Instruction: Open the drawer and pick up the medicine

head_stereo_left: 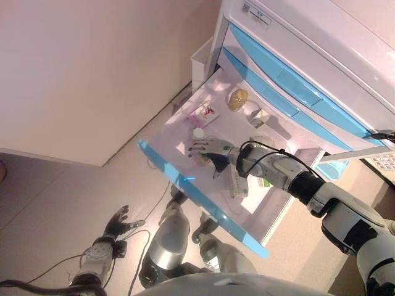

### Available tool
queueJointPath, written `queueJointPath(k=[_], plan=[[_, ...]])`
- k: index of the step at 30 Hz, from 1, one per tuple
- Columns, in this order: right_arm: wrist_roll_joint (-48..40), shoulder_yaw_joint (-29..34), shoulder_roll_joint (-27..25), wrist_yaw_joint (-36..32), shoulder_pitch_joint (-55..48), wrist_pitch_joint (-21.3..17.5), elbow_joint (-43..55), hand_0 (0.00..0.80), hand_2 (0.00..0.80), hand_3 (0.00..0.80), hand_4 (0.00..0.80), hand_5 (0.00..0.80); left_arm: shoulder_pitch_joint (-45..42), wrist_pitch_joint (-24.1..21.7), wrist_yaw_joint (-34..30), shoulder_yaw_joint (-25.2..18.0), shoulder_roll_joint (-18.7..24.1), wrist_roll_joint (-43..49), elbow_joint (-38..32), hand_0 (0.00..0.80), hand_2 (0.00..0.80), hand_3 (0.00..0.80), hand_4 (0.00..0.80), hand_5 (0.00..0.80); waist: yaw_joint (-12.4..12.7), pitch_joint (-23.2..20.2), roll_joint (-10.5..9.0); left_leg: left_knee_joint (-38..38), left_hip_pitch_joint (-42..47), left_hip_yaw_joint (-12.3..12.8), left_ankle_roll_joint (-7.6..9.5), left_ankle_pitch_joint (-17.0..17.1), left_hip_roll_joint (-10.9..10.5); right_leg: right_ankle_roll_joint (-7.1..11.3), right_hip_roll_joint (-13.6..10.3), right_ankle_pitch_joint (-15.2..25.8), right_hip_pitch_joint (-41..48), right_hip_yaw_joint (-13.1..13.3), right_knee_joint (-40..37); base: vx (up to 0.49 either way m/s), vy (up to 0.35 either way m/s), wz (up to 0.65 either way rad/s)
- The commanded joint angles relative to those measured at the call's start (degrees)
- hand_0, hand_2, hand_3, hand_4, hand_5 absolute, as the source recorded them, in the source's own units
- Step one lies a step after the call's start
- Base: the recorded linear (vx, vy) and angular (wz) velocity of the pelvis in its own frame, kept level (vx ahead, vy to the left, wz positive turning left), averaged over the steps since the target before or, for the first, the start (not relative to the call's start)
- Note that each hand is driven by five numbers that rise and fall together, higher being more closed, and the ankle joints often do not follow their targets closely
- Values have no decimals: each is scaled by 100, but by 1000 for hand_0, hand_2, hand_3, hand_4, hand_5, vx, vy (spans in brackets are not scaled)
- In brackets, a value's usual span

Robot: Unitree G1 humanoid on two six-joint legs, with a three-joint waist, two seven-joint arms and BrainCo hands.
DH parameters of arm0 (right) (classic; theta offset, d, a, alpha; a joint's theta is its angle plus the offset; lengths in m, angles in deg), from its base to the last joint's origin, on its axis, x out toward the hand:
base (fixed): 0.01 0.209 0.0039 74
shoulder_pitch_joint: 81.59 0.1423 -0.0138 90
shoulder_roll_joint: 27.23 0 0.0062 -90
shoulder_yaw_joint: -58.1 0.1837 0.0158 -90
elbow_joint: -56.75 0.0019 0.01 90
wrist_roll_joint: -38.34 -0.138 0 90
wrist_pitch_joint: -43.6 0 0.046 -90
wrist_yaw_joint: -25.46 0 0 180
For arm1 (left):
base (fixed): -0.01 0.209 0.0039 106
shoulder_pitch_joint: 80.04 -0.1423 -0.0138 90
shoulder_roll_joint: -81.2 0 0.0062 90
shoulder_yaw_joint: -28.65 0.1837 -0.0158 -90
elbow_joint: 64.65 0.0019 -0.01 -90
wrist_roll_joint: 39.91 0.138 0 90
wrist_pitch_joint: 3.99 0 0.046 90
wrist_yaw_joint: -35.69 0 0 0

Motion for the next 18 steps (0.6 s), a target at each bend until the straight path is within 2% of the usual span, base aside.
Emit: queueJointPath(k=[1, 10, 15, 16, 18], plan=[[146, -237, 198, 239, 142, 125, 69, 0, 0, 0, 0, 0, -168, -64, -45, 99, 108, 37, -27, 0, 0, 0, 0, 0, 65, 58, -83, -541, 63, 0, 163, -229, -218, 181, 138, -298, 243, 166, 333, 0, 0, 0], [484, -49, 392, 718, 182, 568, -434, 0, 0, 0, 0, 0, -129, -29, 1, 145, 45, 26, -88, 0, 0, 0, 0, 0, 58, 97, -45, -558, 6, 7, 189, -219, -237, 200, 127, -266, 173, 160, 316, 0, 0, 0], [561, 42, 437, 894, 191, 622, -603, 0, 0, 0, 0, 0, -127, -34, 10, 168, 32, -4, -90, 0, 0, 0, 0, 0, 38, 110, -19, -546, -22, 12, 207, -211, -247, 224, 111, -234, 152, 158, 308, -14, 17, 1], [575, 71, 448, 921, 194, 622, -644, 0, 0, 0, 0, 0, -127, -47, 13, 182, 36, -7, -88, 0, 0, 0, 0, 0, 54, 130, 27, -499, -85, 6, 231, -87, -274, 218, 82, -113, 116, 75, 306, -63, 77, 6], [584, 101, 475, 905, 206, 610, -704, 0, 0, 0, 0, 0, -124, -55, 12, 175, 16, -4, -79, 0, 0, 0, 0, 0, 45, 136, 39, -500, -84, 12, 237, -87, -274, 222, 73, -112, 111, 83, 312, -31, 39, 3]])
